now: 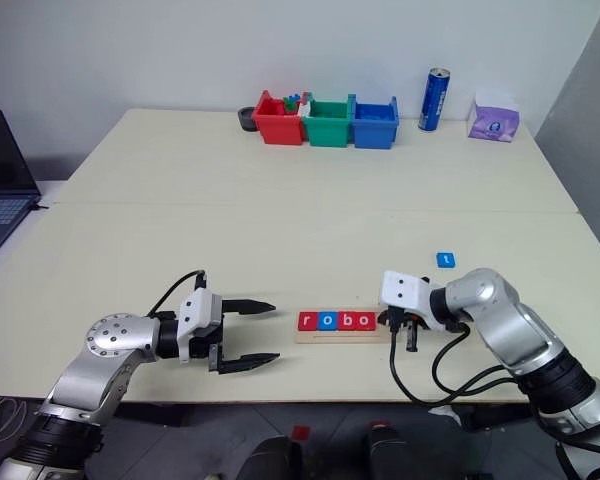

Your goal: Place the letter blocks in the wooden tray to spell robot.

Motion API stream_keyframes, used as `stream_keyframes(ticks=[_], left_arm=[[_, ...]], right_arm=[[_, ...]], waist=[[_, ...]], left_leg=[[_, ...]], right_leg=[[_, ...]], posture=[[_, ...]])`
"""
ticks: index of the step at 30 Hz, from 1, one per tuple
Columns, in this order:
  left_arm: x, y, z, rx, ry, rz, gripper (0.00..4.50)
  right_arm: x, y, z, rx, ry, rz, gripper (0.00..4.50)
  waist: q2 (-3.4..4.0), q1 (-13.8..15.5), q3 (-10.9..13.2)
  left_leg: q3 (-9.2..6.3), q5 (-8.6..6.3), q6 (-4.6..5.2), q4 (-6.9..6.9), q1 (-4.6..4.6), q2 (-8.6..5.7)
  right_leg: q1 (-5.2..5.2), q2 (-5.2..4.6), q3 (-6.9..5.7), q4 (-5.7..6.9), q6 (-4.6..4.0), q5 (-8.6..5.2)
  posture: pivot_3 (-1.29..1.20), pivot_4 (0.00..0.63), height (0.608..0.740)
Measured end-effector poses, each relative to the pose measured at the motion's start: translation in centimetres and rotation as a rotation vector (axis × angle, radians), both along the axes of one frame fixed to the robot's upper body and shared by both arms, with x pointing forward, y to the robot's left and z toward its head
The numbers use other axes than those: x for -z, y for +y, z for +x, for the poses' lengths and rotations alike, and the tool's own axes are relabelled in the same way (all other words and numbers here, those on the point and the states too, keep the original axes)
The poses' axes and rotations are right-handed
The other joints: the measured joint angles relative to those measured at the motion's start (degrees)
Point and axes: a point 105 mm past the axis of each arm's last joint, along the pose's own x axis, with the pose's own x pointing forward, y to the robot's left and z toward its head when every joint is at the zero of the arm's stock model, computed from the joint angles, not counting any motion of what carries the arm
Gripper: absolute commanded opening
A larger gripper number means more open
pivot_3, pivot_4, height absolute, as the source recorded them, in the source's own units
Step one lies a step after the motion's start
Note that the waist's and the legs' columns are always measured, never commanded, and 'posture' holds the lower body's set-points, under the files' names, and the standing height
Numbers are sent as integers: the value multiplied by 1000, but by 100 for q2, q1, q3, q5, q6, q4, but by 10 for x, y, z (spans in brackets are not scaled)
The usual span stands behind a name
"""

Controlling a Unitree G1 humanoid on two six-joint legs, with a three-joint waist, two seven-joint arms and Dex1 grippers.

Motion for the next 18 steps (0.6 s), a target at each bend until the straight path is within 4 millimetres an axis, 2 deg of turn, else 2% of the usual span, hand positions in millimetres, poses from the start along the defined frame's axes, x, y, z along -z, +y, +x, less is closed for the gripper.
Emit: stream_keyframes(ticks=[5, 7, 10, 13, 18], left_arm=[[0, 0, 0, 0, 0, 0, 4500], [0, 0, 0, 1, -1, 0, 4500], [1, 0, -1, 0, 1, 0, 4500], [0, 0, -1, 2, -1, 0, 4500], [-1, 0, 0, 8, -10, 0, 4500]], right_arm=[[-33, -25, 21, 228, -78, 164, 2707], [-36, -37, 29, 337, -115, 219, 3392], [-30, -55, 43, 540, -164, 303, 4456], [-21, -71, 59, 769, -239, 362, 4456], [-13, -90, 73, 1046, -324, 438, 4456]], waist=[[0, 1, 0], [-1, 1, -1], [-2, -2, -1], [1, -15, -1], [1, -10, -1]], left_leg=[[1, 0, 0, -1, 0, 0], [3, 0, 0, -2, -1, 0], [5, 0, 0, -3, -1, 1], [8, 0, -1, -5, 1, 1], [11, 0, -1, -6, -1, -1]], right_leg=[[0, 0, 1, 0, 0, 0], [1, 0, 0, 0, 0, 0], [0, 0, 4, 2, -1, 0], [-4, 0, 13, 6, -1, 1], [-4, 1, 12, 5, -1, 0]], posture=[[0, 150, 740], [0, 150, 740], [0, 150, 740], [0, 150, 740], [0, 150, 740]])
